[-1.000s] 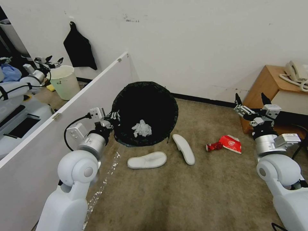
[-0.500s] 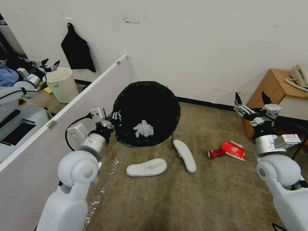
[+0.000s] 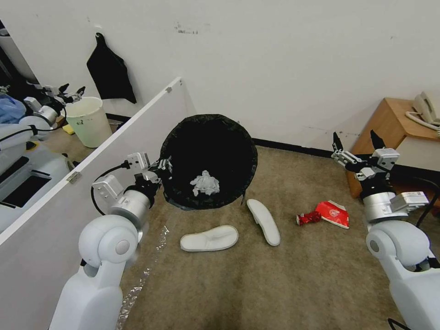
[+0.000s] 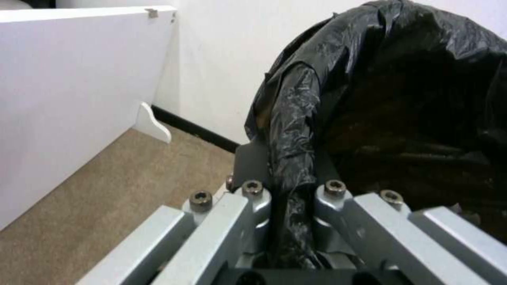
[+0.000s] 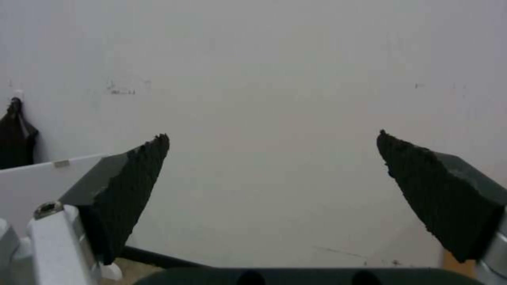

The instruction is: Pick up the trash bin, then pick up the garbage from the floor and place it into the trash bin.

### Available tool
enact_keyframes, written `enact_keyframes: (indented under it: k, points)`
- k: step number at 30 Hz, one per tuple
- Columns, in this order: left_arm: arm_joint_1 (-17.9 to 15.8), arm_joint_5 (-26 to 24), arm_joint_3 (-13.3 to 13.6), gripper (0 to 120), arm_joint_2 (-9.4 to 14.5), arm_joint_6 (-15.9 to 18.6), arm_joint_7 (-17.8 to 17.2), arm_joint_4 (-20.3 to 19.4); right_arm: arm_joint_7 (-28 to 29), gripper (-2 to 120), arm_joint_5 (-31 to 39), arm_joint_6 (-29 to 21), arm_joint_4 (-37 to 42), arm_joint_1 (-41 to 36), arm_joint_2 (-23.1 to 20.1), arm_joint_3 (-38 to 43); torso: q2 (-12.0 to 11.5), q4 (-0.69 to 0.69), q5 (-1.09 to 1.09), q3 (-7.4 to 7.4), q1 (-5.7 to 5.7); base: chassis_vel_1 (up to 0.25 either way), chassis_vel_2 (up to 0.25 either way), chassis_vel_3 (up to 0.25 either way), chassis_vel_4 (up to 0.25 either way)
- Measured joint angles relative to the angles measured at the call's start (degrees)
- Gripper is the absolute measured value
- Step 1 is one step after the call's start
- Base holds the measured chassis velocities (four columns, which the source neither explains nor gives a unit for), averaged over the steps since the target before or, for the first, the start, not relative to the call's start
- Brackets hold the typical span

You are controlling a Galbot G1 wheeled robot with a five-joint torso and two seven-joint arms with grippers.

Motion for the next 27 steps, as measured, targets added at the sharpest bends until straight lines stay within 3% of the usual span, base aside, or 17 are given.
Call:
enact_keyframes:
  k: [9,27]
  points:
    - [0.13,0.05,-0.01,4,-0.05,0.0,0.06,-0.01,-0.24,100,0.0,0.15,0.03,-0.16,0.01,0.0,0.0,0.0,0.0,0.0,0.0,-0.029,0.024,0.023,-0.026]
    - [0.26,0.15,-0.17,4,-0.18,-0.01,0.17,-0.01,-0.18,100,-0.2,0.44,0.19,-0.41,0.06,-0.03,0.0,0.0,0.0,0.01,0.0,-0.147,0.154,0.144,-0.147]
